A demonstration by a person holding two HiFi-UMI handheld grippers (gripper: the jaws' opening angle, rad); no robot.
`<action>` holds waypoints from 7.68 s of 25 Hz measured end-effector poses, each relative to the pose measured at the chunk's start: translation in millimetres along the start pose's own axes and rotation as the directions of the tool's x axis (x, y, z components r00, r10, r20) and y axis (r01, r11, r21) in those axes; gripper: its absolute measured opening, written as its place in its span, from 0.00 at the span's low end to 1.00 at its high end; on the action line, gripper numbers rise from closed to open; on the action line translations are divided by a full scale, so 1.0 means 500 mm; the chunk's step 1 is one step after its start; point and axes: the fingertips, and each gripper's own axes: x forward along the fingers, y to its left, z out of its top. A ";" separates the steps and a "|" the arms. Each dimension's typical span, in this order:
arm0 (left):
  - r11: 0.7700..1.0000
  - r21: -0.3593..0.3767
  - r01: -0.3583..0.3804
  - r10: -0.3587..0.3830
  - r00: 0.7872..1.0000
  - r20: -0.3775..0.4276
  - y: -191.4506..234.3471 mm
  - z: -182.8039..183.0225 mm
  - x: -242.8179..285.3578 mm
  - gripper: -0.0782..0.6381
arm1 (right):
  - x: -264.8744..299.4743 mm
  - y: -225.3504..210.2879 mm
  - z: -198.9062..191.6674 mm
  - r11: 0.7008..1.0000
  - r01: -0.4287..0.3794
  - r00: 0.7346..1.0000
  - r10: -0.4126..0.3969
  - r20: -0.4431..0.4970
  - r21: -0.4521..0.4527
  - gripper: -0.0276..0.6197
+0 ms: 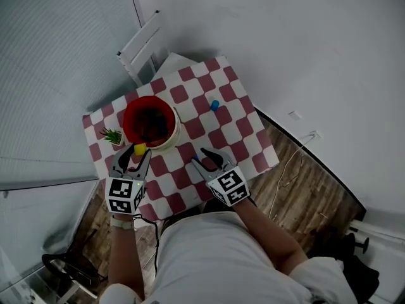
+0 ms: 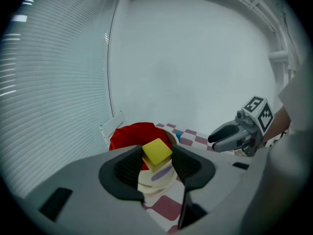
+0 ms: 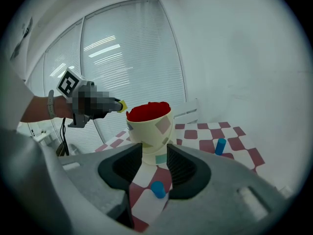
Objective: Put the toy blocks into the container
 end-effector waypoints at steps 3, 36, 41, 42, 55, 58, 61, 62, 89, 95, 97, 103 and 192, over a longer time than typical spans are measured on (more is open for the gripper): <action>1.000 -0.026 -0.007 0.006 1.000 -0.006 0.010 0.008 0.021 0.36 | -0.006 -0.012 0.000 1.000 0.017 1.000 -0.017 0.001 0.006 0.28; 1.000 0.013 -0.017 0.017 0.999 -0.037 0.027 -0.001 0.105 0.38 | -0.075 -0.072 -0.063 0.986 0.146 0.989 -0.144 -0.036 0.083 0.28; 0.998 -0.005 -0.058 0.057 0.998 -0.026 0.036 -0.013 0.054 0.38 | -0.066 -0.051 -0.072 0.993 0.114 0.992 -0.111 -0.057 0.041 0.28; 0.998 -0.007 -0.068 0.068 0.997 -0.026 0.038 -0.019 0.043 0.38 | -0.062 -0.045 -0.075 0.994 0.104 0.993 -0.102 -0.063 0.028 0.28; 0.978 -0.120 -0.172 0.164 0.984 -0.070 0.025 -0.141 -0.088 0.38 | 0.004 0.005 -0.133 0.996 -0.018 0.986 0.003 -0.168 -0.085 0.28; 0.970 -0.143 -0.195 0.183 0.979 -0.089 0.014 -0.174 -0.116 0.38 | 0.019 0.004 -0.156 0.996 -0.026 0.980 0.008 -0.198 -0.090 0.28; 0.963 -0.170 -0.211 0.195 0.975 -0.109 0.001 -0.202 -0.137 0.38 | 0.033 -0.002 -0.178 0.994 -0.031 0.974 0.006 -0.228 -0.104 0.28; 0.960 -0.179 -0.216 0.197 0.973 -0.116 -0.003 -0.210 -0.142 0.38 | 0.038 -0.004 -0.185 0.993 -0.032 0.971 0.005 -0.238 -0.112 0.28; 0.894 -0.351 -0.280 0.216 0.953 -0.211 -0.092 -0.328 -0.178 0.38 | 0.148 -0.036 -0.266 0.985 -0.038 0.934 -0.024 -0.356 -0.168 0.27; 0.889 -0.362 -0.280 0.215 0.954 -0.210 -0.081 -0.331 -0.174 0.38 | 0.157 -0.036 -0.255 0.985 -0.051 0.933 -0.011 -0.359 -0.163 0.27; 0.890 -0.361 -0.277 0.214 0.955 -0.207 -0.080 -0.330 -0.171 0.38 | 0.155 -0.035 -0.246 0.984 -0.055 0.935 -0.007 -0.355 -0.167 0.27; 0.895 -0.363 -0.258 0.204 0.962 -0.181 -0.080 -0.314 -0.162 0.38 | 0.149 -0.023 -0.196 0.982 -0.067 0.944 0.004 -0.330 -0.179 0.27; 0.964 -0.257 -0.069 0.055 0.996 -0.063 -0.120 -0.151 -0.030 0.38 | 0.088 -0.196 0.082 0.976 0.070 0.976 -0.110 -0.190 -0.208 0.28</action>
